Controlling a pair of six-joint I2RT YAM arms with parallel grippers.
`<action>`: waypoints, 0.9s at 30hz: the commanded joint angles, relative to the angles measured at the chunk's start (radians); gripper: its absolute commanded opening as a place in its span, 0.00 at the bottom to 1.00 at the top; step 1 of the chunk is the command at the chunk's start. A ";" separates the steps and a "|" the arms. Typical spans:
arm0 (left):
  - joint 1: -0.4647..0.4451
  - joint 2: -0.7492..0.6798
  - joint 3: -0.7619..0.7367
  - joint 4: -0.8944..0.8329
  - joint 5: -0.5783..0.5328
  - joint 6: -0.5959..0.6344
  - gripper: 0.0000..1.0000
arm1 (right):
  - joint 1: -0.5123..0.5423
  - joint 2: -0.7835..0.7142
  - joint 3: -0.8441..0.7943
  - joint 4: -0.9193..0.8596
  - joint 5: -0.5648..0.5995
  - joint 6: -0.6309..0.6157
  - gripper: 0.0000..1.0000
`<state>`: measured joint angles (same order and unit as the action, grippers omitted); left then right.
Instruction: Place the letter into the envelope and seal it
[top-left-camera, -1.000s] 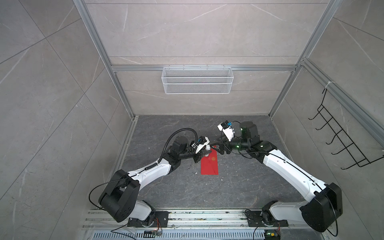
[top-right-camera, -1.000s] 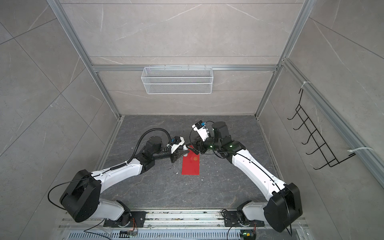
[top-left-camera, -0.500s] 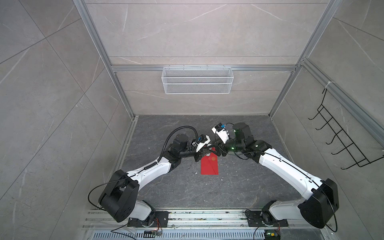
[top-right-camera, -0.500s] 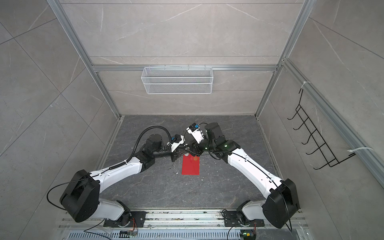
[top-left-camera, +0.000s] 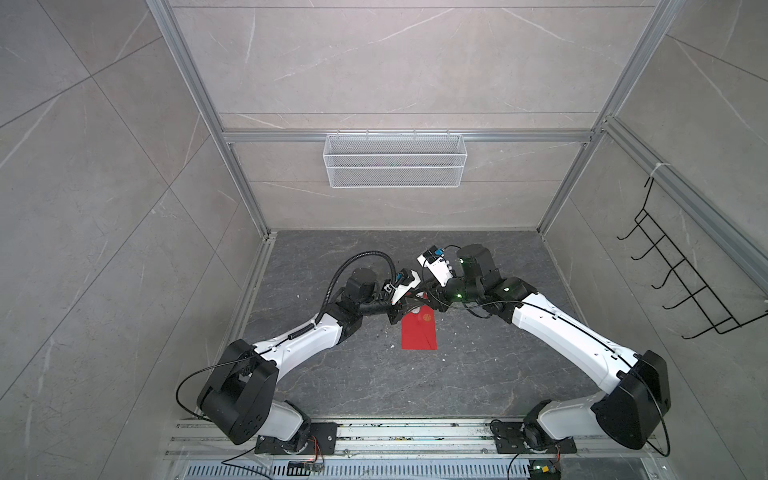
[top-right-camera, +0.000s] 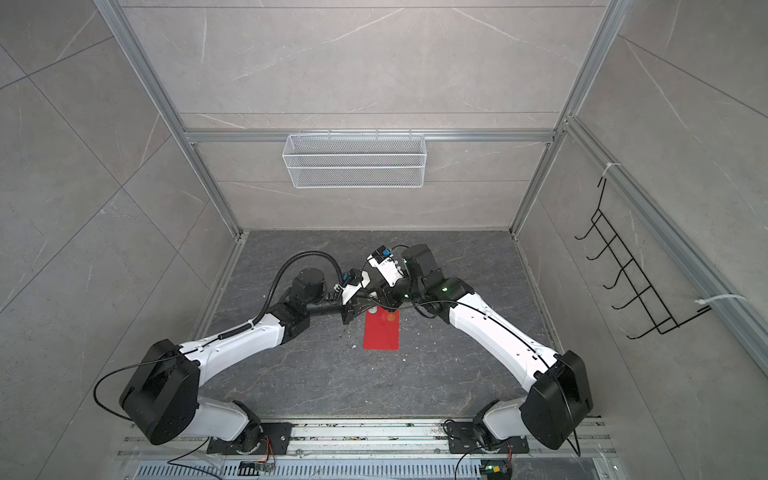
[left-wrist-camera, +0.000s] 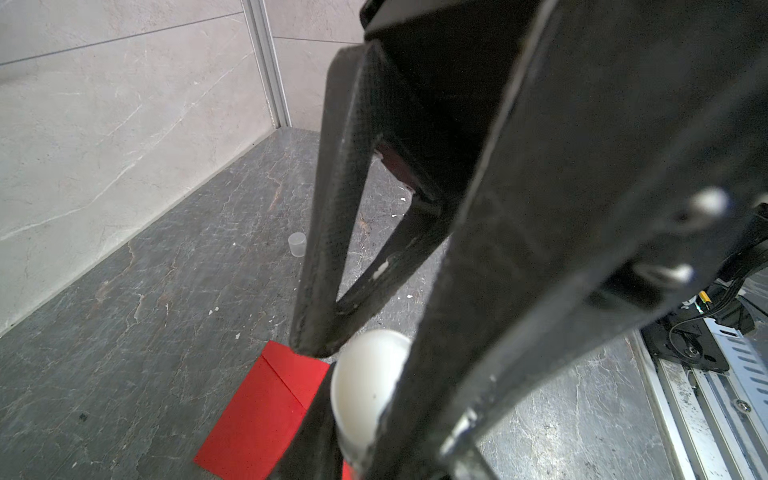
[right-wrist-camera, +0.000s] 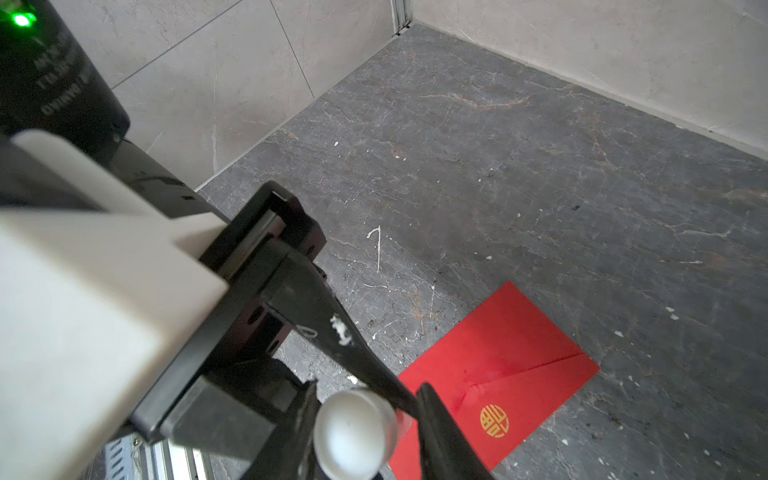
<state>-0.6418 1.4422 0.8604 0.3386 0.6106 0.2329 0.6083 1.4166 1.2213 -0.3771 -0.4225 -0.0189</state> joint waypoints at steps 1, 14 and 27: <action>-0.002 -0.020 0.066 0.042 0.008 -0.040 0.00 | 0.019 0.020 0.029 -0.062 0.016 -0.011 0.36; 0.000 -0.009 0.118 0.017 -0.024 -0.133 0.00 | 0.022 0.051 0.051 -0.068 -0.025 0.038 0.11; 0.004 0.004 0.120 0.029 -0.051 -0.180 0.01 | 0.022 0.051 0.076 -0.057 -0.033 0.078 0.00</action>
<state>-0.6388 1.4464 0.9188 0.2577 0.5873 0.0765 0.6136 1.4521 1.2797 -0.3931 -0.4065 0.0196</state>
